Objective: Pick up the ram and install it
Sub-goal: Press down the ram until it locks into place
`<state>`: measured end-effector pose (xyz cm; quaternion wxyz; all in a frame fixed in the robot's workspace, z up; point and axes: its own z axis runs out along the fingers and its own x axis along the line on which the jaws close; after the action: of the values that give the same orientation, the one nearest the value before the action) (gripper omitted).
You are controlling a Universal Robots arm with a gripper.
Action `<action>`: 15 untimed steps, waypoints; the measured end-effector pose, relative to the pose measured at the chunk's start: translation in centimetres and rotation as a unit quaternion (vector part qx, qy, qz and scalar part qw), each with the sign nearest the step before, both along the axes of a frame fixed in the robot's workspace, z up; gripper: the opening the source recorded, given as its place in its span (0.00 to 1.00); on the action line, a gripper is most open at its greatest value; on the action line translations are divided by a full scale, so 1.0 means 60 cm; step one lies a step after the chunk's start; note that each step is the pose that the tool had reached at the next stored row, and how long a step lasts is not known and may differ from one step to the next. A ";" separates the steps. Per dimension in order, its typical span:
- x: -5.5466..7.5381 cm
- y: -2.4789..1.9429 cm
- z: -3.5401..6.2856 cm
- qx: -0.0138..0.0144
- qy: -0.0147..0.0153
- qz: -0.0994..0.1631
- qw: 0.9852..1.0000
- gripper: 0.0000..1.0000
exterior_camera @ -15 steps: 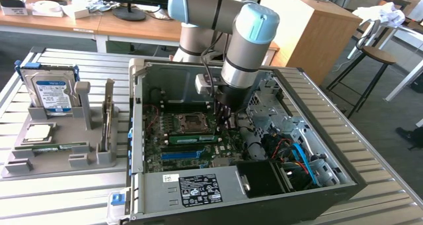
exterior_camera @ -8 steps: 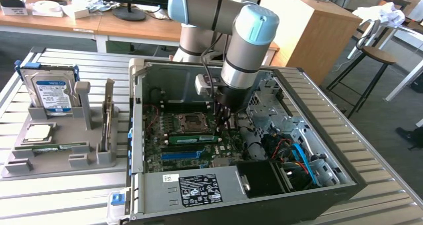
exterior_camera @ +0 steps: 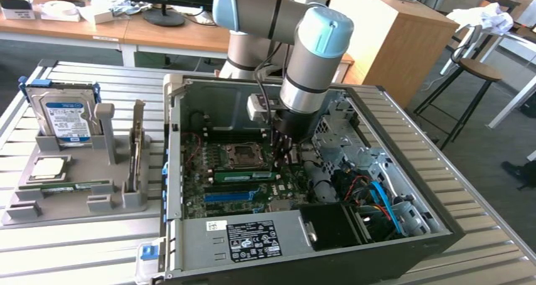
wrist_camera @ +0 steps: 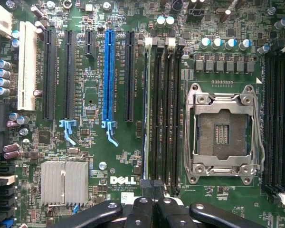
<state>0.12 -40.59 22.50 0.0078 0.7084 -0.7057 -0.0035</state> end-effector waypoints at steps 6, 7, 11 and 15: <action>0.000 -0.0003 -0.001 0.000 0.000 0.000 1.000 0.10; 0.000 -0.0004 -0.001 0.000 0.000 0.000 1.000 0.10; 0.000 -0.0002 -0.002 0.000 0.000 0.000 1.000 0.10; 0.000 -0.0003 -0.003 0.000 0.000 0.000 1.000 0.10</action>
<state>0.12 -40.61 22.33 0.0077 0.7084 -0.7057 -0.0036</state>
